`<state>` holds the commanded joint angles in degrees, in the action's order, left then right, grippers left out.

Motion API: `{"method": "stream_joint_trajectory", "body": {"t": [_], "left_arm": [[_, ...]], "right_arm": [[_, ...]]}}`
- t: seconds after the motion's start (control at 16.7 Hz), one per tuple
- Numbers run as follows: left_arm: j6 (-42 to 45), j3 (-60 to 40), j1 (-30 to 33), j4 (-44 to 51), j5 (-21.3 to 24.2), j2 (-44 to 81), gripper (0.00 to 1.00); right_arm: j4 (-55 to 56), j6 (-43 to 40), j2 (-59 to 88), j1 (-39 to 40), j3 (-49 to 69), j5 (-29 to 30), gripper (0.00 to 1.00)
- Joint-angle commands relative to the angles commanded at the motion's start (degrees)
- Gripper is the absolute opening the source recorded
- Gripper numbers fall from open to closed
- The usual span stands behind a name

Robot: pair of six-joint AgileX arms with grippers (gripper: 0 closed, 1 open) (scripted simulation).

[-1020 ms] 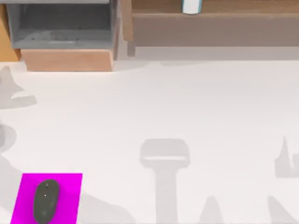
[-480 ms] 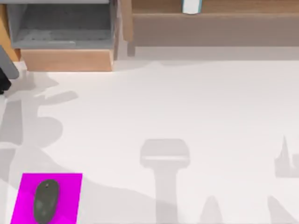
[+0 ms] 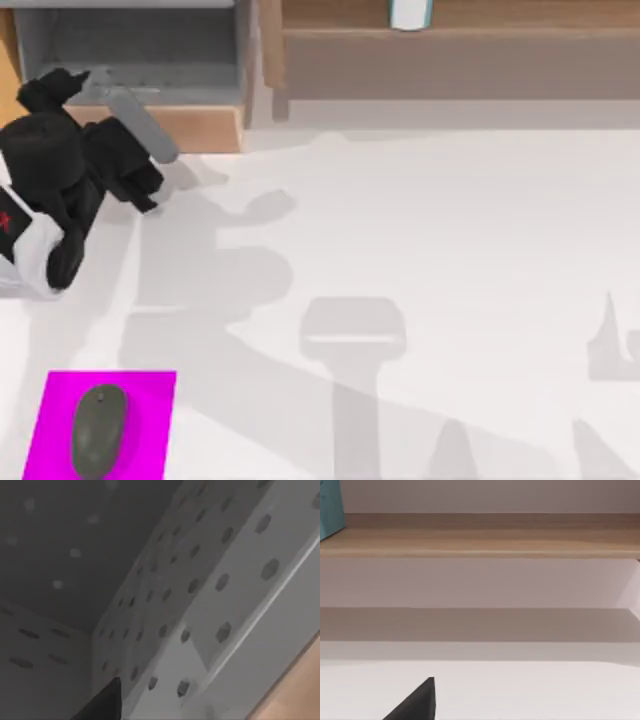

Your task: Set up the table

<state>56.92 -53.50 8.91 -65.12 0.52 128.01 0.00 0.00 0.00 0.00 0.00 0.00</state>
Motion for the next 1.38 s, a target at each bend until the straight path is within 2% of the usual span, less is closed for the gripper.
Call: {"method": "stream_joint_trajectory", "body": {"t": [0.36,0.78,1.02,1.38], "left_arm": [[-14.42,-0.13,12.05,0.80,-10.51,0.83,1.00],[-28.18,-7.00,22.66,1.42,-20.73,-0.94,1.00],[-34.69,-11.24,26.63,3.32,-26.19,-0.90,1.00],[-43.91,-19.38,29.28,7.45,-34.77,-0.42,1.00]], "right_arm": [[0.00,0.00,0.00,0.00,0.00,0.00,1.00],[0.00,0.00,0.00,0.00,0.00,0.00,1.00],[0.00,0.00,0.00,0.00,0.00,0.00,1.00],[0.00,0.00,0.00,0.00,0.00,0.00,1.00]]}}
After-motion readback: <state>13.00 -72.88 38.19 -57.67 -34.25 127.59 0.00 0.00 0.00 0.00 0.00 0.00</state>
